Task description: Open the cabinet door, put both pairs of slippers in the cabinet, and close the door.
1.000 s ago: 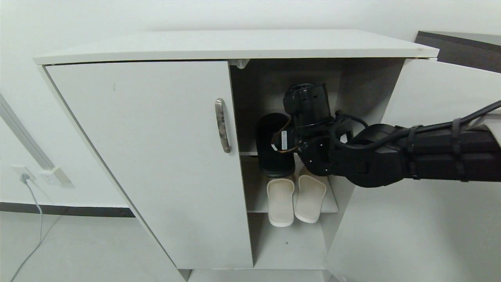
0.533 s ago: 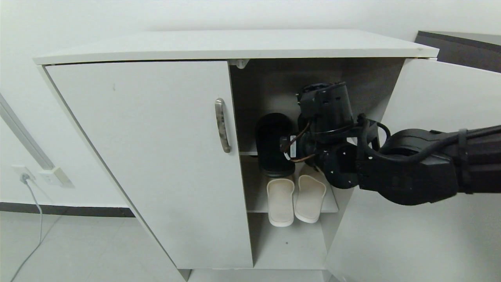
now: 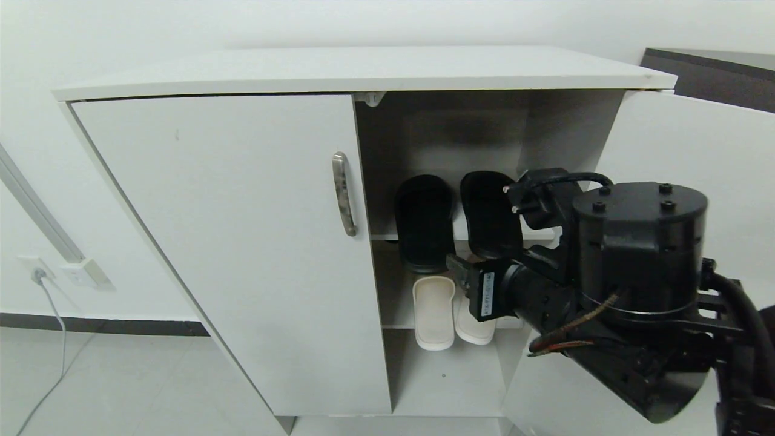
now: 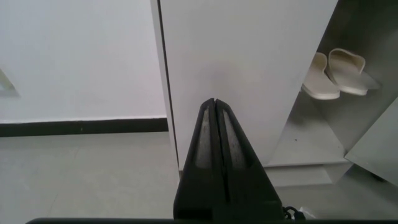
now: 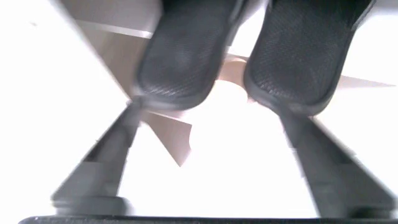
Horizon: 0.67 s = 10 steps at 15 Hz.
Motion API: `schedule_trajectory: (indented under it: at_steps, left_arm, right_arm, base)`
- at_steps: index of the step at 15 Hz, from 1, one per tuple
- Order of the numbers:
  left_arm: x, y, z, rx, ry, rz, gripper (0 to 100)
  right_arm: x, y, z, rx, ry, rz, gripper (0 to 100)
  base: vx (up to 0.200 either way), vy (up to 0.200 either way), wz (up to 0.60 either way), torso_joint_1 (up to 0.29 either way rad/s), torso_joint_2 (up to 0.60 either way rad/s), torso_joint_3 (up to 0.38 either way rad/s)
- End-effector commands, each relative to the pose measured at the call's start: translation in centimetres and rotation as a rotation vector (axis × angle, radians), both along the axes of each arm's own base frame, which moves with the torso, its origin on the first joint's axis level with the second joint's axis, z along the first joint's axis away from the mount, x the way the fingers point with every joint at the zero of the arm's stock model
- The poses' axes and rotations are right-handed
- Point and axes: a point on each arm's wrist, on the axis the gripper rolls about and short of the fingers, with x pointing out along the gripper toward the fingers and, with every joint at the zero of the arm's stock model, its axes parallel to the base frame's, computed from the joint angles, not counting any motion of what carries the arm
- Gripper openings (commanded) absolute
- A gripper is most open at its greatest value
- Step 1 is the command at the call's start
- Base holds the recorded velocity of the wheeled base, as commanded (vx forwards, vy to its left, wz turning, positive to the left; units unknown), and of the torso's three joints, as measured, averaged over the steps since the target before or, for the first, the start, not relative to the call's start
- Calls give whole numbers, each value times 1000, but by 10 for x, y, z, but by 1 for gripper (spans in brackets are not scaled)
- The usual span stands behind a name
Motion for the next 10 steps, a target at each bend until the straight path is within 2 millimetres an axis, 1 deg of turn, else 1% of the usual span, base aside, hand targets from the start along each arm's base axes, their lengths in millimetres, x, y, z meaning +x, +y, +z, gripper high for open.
schedule_trajectory:
  at_steps: [1,3,4,10]
  left_arm:
    - [0,0,0,0,1,0,0]
    - [0,0,0,0,1,0,0]
    - [0,0,0,0,1,-2,0]
    - [0,0,0,0,1,0,0]
  right_arm:
    - [-10,-9,2,3,-6,15,0]
    - [-10,-8,-2,-7,0,18,0]
    - [-10,-6,-7,-24,10,20,0]
    - [-8,-3,-12,-37,19,17,0]
  base:
    - [0,0,0,0,0,0]
    - [0,0,0,0,0,0]
    - [0,0,0,0,0,0]
    - [0,0,0,0,0,0]
